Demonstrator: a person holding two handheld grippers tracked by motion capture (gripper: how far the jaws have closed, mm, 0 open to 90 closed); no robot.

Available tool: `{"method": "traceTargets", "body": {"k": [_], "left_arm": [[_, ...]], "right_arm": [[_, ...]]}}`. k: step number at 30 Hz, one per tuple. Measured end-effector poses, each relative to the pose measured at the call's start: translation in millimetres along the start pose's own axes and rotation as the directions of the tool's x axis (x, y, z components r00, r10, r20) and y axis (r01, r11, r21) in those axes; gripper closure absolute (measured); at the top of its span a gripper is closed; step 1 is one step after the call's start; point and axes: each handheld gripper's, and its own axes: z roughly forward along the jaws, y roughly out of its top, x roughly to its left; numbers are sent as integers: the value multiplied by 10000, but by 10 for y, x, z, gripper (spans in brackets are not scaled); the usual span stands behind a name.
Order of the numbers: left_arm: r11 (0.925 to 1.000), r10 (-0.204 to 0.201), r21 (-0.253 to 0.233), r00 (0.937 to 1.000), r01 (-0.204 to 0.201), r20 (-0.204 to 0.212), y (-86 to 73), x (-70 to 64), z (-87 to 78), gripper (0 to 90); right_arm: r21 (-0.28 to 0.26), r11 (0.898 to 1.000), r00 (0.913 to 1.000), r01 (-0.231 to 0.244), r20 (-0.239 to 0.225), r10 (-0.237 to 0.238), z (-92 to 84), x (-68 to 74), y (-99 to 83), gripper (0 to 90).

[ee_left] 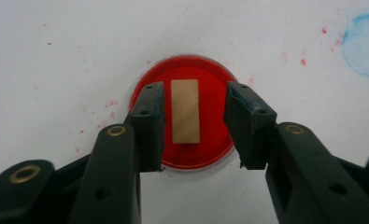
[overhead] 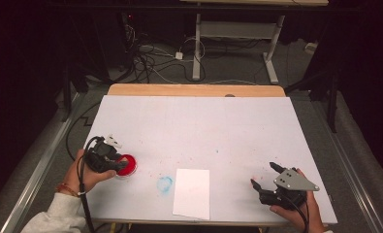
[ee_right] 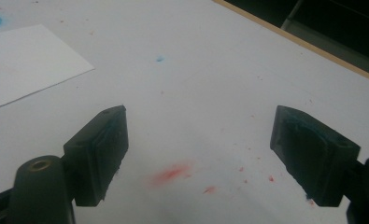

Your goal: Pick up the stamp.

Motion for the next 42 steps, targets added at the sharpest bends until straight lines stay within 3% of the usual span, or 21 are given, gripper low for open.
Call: {"method": "traceTargets", "body": {"k": [7,15,31,36,42], "left_arm": [[9996,79,271,9999,-75,-127,17,4,102,726],[9997,65,235,9996,-58,-265,6,17,137,728],[10000,-65,20,9998,66,-168,-4,30,156,737],[9965,-99,-826,9999,89,-117,-1,21,-77,737],[9787,-232,-2045,9992,158,-340,-58,-13,-520,736]], "right_arm": [[1,9997,9997,227,77,-227,-4,18,3,204],[78,9990,9990,434,76,-435,5,43,6,209],[67,9994,9995,326,42,-326,3,33,5,221],[69,9997,9997,248,66,-249,-4,18,1,217],[72,9996,9996,266,75,-266,-6,17,1,217]]}}
